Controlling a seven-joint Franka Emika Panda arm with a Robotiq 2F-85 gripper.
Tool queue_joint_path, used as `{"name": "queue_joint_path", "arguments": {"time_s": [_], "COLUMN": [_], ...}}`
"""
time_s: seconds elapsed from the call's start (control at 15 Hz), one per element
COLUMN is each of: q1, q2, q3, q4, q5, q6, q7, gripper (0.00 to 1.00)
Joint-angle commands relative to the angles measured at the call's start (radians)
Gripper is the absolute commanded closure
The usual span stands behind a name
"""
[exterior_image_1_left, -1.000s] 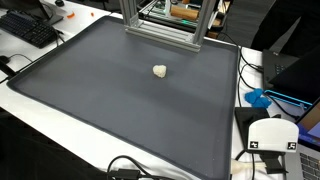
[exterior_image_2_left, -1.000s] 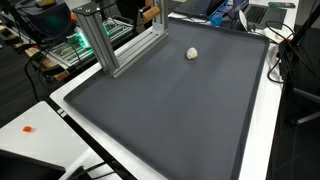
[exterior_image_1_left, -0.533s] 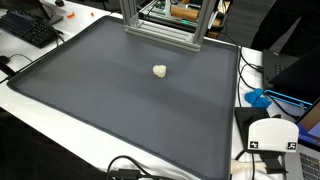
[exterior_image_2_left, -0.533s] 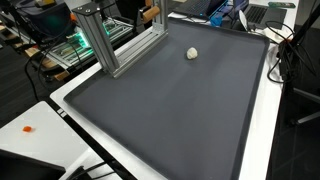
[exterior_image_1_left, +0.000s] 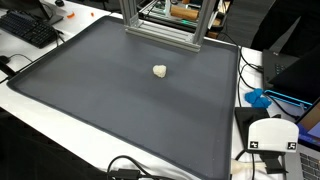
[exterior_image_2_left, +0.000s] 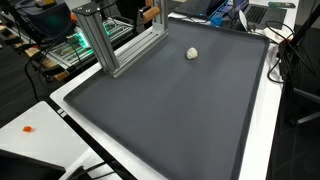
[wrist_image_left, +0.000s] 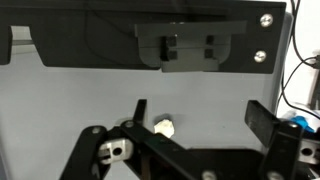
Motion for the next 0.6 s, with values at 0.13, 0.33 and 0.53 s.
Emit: {"name": "queue_joint_path", "arguments": {"time_s": [0.13, 0.33, 0.53], "q1": [-0.015, -0.012, -0.01], "q2": [-0.082, -0.113, -0.136], "q3": [-0.006, -0.008, -0.006], "q4": [-0.08, -0.127, -0.16], "q5": [-0.008, 0.013, 0.025], "q6": [-0.006, 0.004, 0.014], "q7": [0.026, 0.033, 0.042], "gripper": [0.0, 0.0, 0.0]}}
